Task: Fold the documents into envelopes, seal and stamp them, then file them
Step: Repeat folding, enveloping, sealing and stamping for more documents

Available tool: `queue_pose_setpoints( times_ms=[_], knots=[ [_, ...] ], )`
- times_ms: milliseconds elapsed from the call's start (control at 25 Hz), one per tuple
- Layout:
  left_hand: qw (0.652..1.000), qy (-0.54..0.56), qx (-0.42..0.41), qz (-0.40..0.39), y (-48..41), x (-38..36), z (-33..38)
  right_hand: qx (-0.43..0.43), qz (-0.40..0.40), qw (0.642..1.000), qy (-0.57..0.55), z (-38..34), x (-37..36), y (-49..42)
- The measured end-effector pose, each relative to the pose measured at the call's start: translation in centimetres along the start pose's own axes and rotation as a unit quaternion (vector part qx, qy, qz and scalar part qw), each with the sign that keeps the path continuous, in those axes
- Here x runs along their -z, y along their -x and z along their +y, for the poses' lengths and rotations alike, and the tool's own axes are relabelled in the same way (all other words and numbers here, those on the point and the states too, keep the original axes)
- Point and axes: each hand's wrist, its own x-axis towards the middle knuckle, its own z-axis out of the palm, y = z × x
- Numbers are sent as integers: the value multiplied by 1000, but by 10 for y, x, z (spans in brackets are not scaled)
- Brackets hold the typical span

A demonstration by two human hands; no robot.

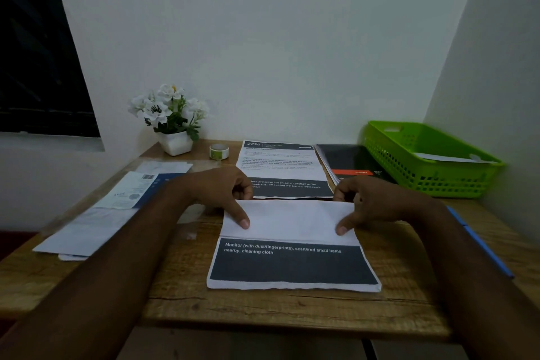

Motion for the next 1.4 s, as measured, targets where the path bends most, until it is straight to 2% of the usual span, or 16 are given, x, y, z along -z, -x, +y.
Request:
queue_pose_setpoints(
  times_ms=[120, 280, 520, 680, 920, 1120, 1400],
  knots=[
    [997, 33, -32, 63, 4, 1, -1, 29, 21, 999, -25, 3, 2, -1],
    [980, 78, -48, 178, 6, 3, 0, 81, 113, 990, -23, 9, 3, -4],
    [978, 44, -45, 200, 5, 2, 1, 100, 146, 984, -29, 15, 0, -7],
    [981, 51, -41, 185, 6, 1, 1, 96, 142, 985, -6, 15, 0, -7],
    [974, 91, -86, 191, 9, 1, 2, 115, 117, 986, 18, 12, 1, -6],
    [981, 90, -87, 150, 9, 0, 1, 93, 93, 991, 29, 13, -1, -6],
    [992, 78, -90, 47, 13, 3, 0, 75, 15, 997, -3, 12, -2, -4]
  ],
)
